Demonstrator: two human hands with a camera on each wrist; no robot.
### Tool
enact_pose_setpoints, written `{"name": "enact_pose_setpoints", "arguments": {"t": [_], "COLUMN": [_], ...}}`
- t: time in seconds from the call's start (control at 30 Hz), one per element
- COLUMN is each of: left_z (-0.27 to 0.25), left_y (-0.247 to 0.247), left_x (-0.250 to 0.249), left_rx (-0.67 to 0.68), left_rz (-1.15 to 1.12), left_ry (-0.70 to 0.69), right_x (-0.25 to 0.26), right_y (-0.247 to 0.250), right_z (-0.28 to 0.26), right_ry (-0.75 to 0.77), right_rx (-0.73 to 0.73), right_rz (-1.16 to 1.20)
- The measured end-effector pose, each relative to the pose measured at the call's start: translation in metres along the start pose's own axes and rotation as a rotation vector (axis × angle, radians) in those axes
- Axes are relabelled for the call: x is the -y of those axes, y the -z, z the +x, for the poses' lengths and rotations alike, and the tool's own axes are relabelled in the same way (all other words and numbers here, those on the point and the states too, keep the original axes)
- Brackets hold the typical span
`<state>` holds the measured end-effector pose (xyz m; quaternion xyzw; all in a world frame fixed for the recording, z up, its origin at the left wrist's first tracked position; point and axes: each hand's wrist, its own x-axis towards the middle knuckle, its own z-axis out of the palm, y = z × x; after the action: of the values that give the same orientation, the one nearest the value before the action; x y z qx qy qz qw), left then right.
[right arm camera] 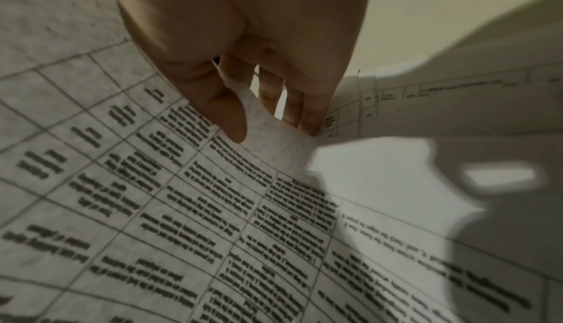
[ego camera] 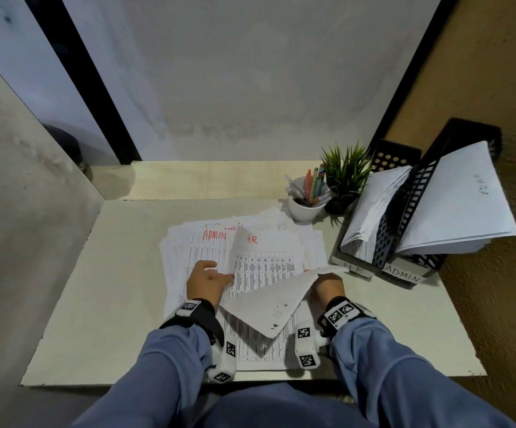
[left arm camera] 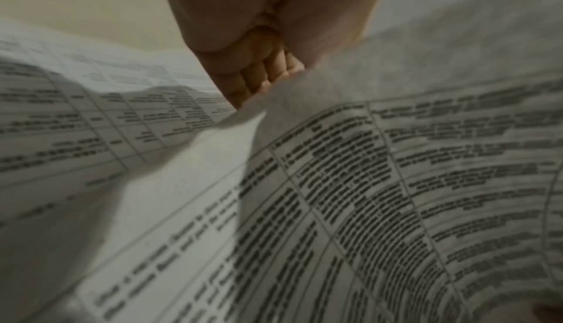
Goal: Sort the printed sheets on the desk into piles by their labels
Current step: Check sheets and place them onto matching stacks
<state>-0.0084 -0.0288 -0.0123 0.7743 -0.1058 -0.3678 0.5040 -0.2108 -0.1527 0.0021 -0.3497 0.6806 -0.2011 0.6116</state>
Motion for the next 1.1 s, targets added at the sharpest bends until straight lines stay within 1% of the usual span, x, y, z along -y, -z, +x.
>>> {"name": "enact_pose_setpoints", "arguments": {"t": [0.07, 0.1, 0.17, 0.2, 0.3, 0.4, 0.5, 0.57, 0.63, 0.67, 0.73, 0.8, 0.83, 0.87, 0.9, 0.97, 1.03, 1.1], "left_z": [-0.008, -0.011, -0.018, -0.017, -0.017, -0.019, -0.015, -0.018, -0.014, -0.015, -0.023, -0.033, -0.036, -0.037, -0.038, -0.035, -0.033, -0.031], "left_y": [-0.002, -0.002, -0.002, -0.002, 0.001, 0.003, 0.002, 0.003, 0.002, 0.004, 0.007, 0.003, 0.002, -0.001, -0.003, -0.005, -0.004, -0.002], "left_x": [-0.007, -0.008, -0.013, -0.012, -0.010, -0.010, -0.010, -0.014, -0.010, -0.010, -0.021, -0.034, -0.040, -0.045, -0.052, -0.067, -0.083, -0.096], "left_rx": [0.041, 0.062, 0.102, 0.108, 0.113, 0.124, 0.121, 0.141, 0.154, 0.161, 0.248, 0.371, 0.410, 0.443, 0.418, 0.272, 0.133, 0.041], "left_rz": [0.074, 0.136, 0.227, 0.216, 0.054, -0.022, -0.068, -0.126, -0.252, -0.303, -0.376, -0.317, -0.263, -0.180, -0.092, -0.004, -0.058, -0.068], "left_ry": [-0.069, -0.116, -0.185, -0.178, -0.099, -0.039, 0.063, 0.079, 0.093, 0.130, 0.165, 0.176, 0.148, 0.079, -0.008, -0.202, -0.345, -0.455], "right_x": [-0.003, -0.005, -0.005, -0.002, 0.000, 0.005, 0.004, 0.000, -0.004, -0.002, 0.008, 0.020, 0.026, 0.033, 0.041, 0.056, 0.071, 0.082], "right_y": [-0.003, -0.002, -0.002, -0.001, 0.004, 0.004, 0.000, -0.006, -0.011, -0.013, -0.015, -0.015, -0.015, -0.016, -0.016, -0.017, -0.018, -0.018], "right_z": [0.001, 0.003, 0.001, -0.003, -0.003, -0.006, -0.004, -0.004, 0.001, 0.002, -0.004, -0.015, -0.020, -0.027, -0.034, -0.045, -0.056, -0.064], "right_ry": [0.034, 0.076, 0.057, 0.048, 0.075, 0.073, 0.093, 0.117, 0.108, 0.081, 0.058, 0.089, 0.132, 0.175, 0.240, 0.399, 0.552, 0.659], "right_rx": [-0.016, -0.015, -0.004, 0.000, 0.004, -0.010, -0.007, -0.019, 0.030, 0.067, 0.110, 0.110, 0.122, 0.131, 0.145, 0.153, 0.154, 0.154], "right_rz": [-0.025, -0.050, -0.031, -0.024, -0.057, -0.027, -0.016, 0.064, 0.171, 0.166, 0.119, 0.113, 0.101, 0.091, 0.088, 0.065, 0.029, 0.034]}}
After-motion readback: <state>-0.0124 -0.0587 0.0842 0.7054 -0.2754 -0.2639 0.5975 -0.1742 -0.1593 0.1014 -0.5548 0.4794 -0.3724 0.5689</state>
